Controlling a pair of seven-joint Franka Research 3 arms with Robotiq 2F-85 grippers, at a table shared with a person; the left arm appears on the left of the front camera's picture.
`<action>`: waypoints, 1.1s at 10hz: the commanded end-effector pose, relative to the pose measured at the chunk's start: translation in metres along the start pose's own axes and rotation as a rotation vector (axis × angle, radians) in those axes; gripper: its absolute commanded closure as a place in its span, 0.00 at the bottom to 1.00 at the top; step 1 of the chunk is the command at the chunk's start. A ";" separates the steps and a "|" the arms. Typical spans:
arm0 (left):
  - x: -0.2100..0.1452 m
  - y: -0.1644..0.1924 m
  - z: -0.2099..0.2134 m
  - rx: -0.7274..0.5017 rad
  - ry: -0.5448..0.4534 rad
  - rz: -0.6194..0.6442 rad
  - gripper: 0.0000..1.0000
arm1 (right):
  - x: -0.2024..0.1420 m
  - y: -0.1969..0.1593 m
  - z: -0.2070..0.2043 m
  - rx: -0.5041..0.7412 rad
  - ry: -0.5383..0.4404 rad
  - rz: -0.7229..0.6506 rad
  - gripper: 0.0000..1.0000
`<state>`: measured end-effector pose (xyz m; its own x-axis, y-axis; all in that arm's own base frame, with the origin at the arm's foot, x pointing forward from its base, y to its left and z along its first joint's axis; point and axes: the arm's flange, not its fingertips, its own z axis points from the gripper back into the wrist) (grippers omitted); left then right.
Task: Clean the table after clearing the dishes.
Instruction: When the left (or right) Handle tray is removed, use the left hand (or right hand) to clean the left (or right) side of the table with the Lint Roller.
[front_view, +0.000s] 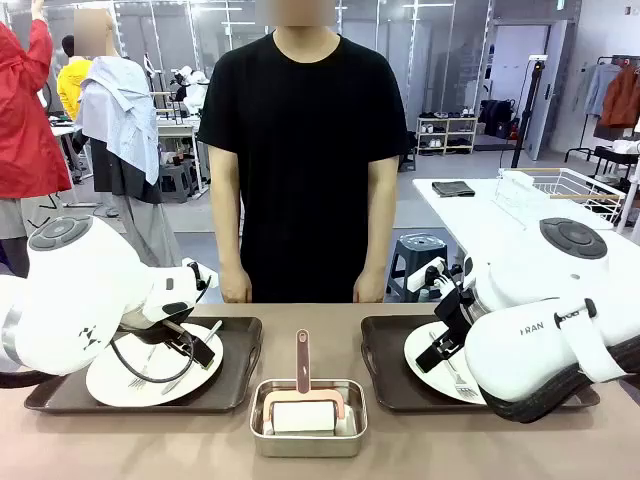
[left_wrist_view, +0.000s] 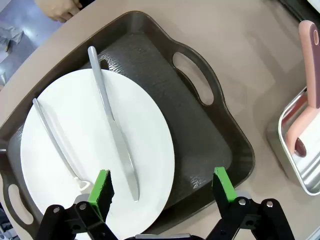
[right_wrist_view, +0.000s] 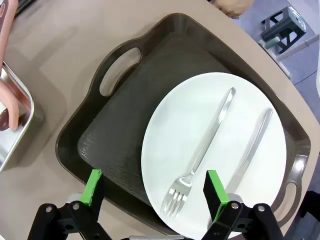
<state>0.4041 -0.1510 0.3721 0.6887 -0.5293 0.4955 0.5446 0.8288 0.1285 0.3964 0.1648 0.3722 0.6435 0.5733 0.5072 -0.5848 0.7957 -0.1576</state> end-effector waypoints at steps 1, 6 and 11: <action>0.000 0.000 0.000 0.000 0.000 0.000 0.00 | 0.000 0.000 0.000 0.000 0.000 0.000 0.00; 0.000 0.000 0.000 0.000 0.000 0.000 0.00 | 0.000 0.000 0.000 0.000 0.000 0.000 0.00; 0.011 0.005 0.007 -0.005 -0.013 -0.011 0.00 | 0.015 -0.018 0.013 -0.010 -0.010 -0.048 0.00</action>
<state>0.4059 -0.1520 0.3753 0.6846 -0.5298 0.5006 0.5452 0.8281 0.1306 0.4010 0.1616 0.3779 0.6467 0.5627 0.5149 -0.5743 0.8035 -0.1568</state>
